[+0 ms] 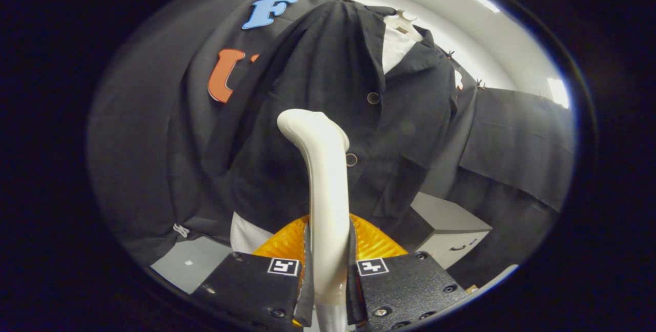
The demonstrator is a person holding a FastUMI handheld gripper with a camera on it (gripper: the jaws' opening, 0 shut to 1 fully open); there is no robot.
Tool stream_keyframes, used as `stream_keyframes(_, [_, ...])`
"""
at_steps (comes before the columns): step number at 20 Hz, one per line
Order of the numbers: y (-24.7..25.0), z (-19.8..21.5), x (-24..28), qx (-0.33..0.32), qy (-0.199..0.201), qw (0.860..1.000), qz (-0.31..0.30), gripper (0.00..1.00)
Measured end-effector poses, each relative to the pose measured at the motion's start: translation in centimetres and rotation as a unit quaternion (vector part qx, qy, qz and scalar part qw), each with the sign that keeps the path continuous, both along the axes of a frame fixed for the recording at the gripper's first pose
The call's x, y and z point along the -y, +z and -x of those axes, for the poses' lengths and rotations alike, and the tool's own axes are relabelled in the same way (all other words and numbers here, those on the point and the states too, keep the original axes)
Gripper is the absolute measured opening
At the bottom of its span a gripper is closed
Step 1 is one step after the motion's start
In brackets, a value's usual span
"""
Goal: Iron the clothes twice with a garment steamer, once on the left side and once on the right side.
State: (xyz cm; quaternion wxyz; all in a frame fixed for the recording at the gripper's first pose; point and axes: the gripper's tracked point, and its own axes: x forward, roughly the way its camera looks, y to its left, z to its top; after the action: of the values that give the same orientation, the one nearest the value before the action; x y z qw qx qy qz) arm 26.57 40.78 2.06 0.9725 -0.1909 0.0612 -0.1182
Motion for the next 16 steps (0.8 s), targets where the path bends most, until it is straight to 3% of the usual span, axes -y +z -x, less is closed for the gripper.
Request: stream_keyframes(16, [-10.1,1.1,1.0,-0.058,-0.033,0.996,0.059,0.28])
